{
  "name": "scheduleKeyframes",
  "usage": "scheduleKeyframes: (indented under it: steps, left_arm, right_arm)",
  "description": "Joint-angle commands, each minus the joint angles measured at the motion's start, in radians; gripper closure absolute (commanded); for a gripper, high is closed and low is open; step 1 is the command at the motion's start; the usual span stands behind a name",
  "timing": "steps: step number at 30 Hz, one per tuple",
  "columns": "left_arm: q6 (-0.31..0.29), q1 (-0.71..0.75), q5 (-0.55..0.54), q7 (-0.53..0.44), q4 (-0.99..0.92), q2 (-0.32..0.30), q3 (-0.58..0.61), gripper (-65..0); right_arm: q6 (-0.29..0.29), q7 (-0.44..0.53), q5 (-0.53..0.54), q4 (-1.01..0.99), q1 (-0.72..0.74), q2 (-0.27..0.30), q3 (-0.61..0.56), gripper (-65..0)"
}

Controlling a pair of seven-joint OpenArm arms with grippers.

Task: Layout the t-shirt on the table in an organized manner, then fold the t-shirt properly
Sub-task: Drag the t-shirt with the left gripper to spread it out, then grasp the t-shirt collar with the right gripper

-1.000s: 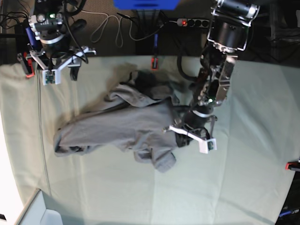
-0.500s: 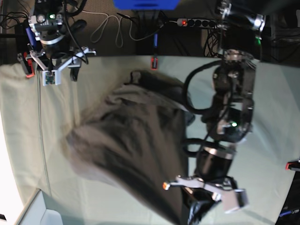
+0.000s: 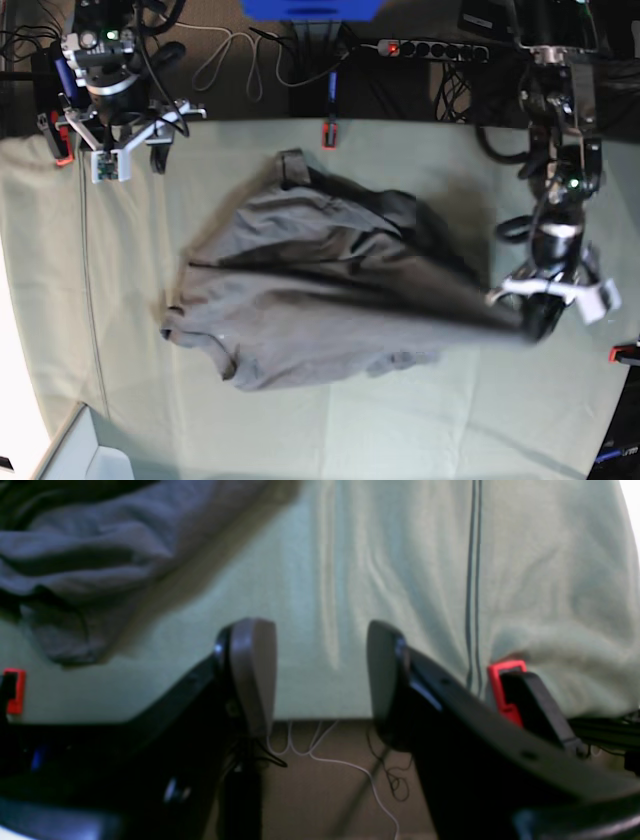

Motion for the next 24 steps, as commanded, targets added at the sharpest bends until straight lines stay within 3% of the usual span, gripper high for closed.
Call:
scheduleKeyframes:
  steps: [1, 9, 21, 24]
  left_arm:
    - [-0.017, -0.012, -0.004, -0.033, -0.006, -0.008, -0.031, -0.1]
    - [-0.018, -0.014, -0.004, -0.033, -0.073, -0.011, -0.100, -0.1]
    - [-0.018, -0.112, -0.004, -0.025, -0.027, 0.024, -0.089, -0.1]
    - [-0.017, -0.181, -0.004, -0.025, -0.007, 0.022, -0.023, -0.1]
  right_arm:
    - [0.016, 0.023, 0.002, 0.014, -0.003, 0.005, -0.008, -29.8]
    - [0.016, 0.023, 0.002, 0.014, -0.003, 0.009, -0.070, -29.8]
    - [0.016, 0.023, 0.002, 0.014, -0.010, 0.024, -0.062, -29.8]
    - [0.016, 0.023, 0.002, 0.013, -0.010, 0.024, -0.062, -29.8]
